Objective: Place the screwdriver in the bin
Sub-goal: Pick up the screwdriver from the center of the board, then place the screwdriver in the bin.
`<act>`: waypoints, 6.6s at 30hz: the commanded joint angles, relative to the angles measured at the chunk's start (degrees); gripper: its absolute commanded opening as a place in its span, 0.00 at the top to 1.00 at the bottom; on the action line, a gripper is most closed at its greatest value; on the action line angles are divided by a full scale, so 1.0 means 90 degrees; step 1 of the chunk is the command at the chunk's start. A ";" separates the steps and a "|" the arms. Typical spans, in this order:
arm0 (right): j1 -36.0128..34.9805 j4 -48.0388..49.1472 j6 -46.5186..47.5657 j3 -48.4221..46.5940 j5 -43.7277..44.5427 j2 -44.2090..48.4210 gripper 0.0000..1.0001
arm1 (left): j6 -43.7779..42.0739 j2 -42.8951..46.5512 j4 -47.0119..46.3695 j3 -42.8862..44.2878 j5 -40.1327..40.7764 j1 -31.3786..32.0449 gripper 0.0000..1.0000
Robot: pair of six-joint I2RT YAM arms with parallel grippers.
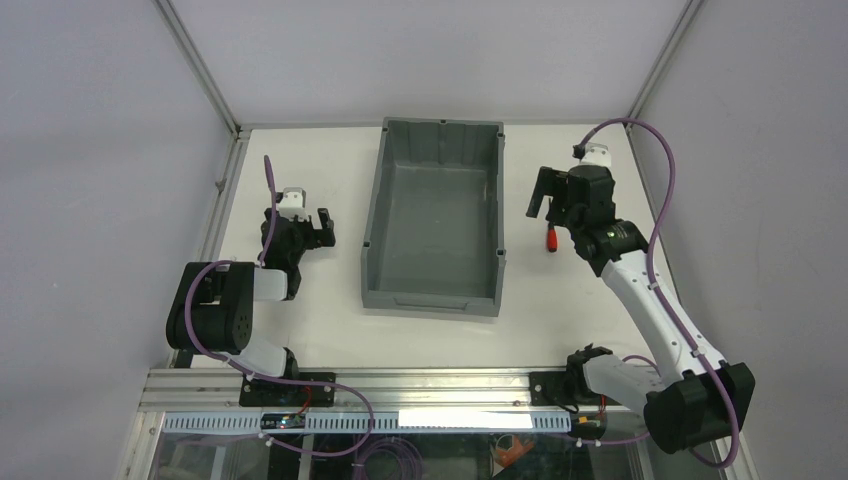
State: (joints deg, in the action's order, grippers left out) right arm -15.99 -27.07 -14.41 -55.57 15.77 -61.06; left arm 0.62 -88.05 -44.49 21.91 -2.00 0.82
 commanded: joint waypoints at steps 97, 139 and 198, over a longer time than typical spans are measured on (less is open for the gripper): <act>0.1484 -0.1487 0.0083 -0.2039 -0.1030 -0.5303 0.50 | 0.0058 0.0189 -0.0213 -0.0023 -0.0134 0.0065 0.01; 0.2145 -0.1798 -0.0201 -0.2679 -0.4355 -0.2968 1.00 | 0.0058 0.0195 -0.0213 -0.0023 -0.0139 0.0060 0.01; -0.2330 -0.3692 -0.3014 -0.6408 -0.0716 -0.6734 1.00 | 0.0058 0.0196 -0.0213 -0.0023 -0.0137 0.0065 0.01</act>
State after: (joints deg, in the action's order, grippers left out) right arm -36.53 -59.99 -39.07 -110.59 5.87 -120.73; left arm 0.62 -88.05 -44.49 21.91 -2.00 0.82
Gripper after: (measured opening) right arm 0.283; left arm 0.992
